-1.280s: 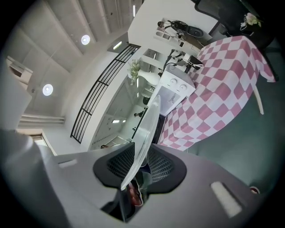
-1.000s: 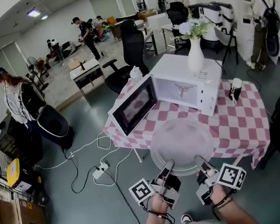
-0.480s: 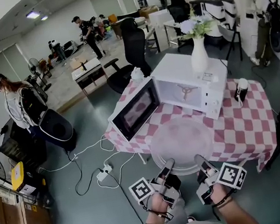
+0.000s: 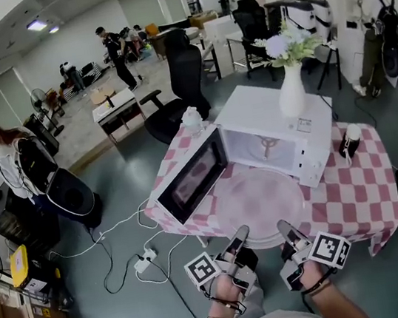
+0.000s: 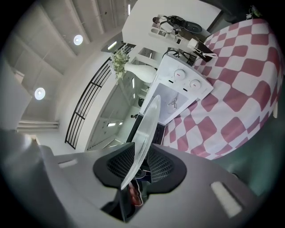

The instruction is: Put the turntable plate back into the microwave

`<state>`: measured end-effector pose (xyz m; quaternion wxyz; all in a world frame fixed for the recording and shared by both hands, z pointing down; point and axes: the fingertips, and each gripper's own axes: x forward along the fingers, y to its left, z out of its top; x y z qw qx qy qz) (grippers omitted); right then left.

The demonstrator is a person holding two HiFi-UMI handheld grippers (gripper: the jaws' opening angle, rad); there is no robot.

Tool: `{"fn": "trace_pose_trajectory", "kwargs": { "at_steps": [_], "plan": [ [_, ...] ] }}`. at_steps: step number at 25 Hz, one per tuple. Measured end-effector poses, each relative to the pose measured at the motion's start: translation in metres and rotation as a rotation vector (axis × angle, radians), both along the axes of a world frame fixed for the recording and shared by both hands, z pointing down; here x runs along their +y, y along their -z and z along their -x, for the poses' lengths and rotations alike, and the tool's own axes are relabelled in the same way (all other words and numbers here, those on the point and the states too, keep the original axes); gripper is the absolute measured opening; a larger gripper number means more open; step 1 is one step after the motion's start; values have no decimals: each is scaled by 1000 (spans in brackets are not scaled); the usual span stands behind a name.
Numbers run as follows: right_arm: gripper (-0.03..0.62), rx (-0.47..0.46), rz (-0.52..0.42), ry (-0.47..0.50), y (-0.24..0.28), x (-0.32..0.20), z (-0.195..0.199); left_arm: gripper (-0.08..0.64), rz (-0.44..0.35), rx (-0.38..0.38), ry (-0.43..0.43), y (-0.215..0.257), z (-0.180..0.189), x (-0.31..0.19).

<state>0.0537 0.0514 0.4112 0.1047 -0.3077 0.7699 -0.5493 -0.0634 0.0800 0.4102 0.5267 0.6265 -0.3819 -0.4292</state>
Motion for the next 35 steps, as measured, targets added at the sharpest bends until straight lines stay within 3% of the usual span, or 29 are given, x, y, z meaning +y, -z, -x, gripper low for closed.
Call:
{"fn": "trace_pose_trajectory", "kwargs": {
  "at_steps": [6, 9, 19, 23, 26, 30, 35],
  "plan": [
    [95, -5, -24, -9, 2, -48, 23, 43, 13, -16, -40, -3, 21, -50],
    [95, 27, 37, -46, -5, -63, 26, 43, 28, -10, -57, -6, 28, -69],
    [95, 90, 99, -96, -28, -106, 40, 44, 79, 2, -129, -33, 42, -119],
    [97, 90, 74, -98, -34, -117, 49, 44, 102, 8, -148, -47, 49, -129],
    [95, 115, 131, -139, -44, -121, 42, 44, 105, 26, -160, -55, 45, -139],
    [96, 82, 56, -96, -46, -139, 46, 43, 132, 26, -160, -66, 45, -150],
    [95, 68, 75, -71, -58, -151, 48, 41, 141, 44, -137, -73, 44, -161]
  ]
}}
